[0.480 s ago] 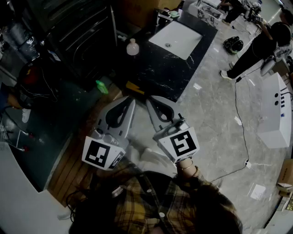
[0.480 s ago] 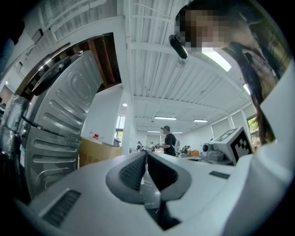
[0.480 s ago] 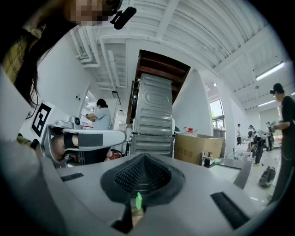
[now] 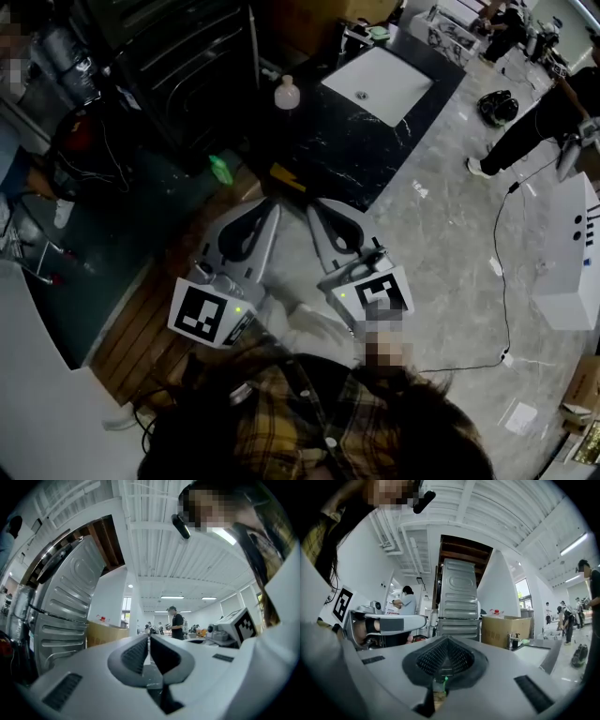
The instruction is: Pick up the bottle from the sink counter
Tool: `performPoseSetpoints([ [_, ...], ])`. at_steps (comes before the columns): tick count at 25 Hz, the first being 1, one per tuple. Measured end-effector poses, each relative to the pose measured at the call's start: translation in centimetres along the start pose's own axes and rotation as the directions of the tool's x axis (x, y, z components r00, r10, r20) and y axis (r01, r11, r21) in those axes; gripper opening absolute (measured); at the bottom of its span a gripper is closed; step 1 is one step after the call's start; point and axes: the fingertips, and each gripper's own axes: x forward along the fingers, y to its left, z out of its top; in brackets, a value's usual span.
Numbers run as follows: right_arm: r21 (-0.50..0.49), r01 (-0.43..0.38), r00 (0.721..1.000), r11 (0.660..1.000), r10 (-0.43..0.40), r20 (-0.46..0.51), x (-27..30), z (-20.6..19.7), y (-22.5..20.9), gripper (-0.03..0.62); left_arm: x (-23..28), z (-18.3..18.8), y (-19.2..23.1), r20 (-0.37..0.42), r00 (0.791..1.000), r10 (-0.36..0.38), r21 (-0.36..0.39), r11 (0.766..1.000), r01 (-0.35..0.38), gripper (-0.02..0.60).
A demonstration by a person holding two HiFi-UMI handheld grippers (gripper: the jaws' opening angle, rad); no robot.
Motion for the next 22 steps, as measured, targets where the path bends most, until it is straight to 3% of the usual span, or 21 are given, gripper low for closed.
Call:
performPoseSetpoints([
  [9, 0.026, -0.018, 1.0, 0.999, 0.018, -0.004, -1.7, -1.3, -0.8, 0.017, -0.1, -0.3, -1.7, -0.026, 0.999, 0.027, -0.003, 1.0, -0.027, 0.029],
  [14, 0.019, -0.019, 1.0, 1.0, 0.019, -0.01, -0.2, -1.6, -1.7, 0.017, 0.9, -0.9, 0.1, -0.012, 1.0, 0.026, 0.028, 0.999, -0.026, 0.029],
  [22, 0.029, -0.026, 0.999, 0.999, 0.026, -0.02, 6.8, -2.1, -3.5, 0.017, 4.5, -1.7, 5.9, -0.033, 0.999, 0.004, -0.015, 1.0, -0.004, 0.029],
])
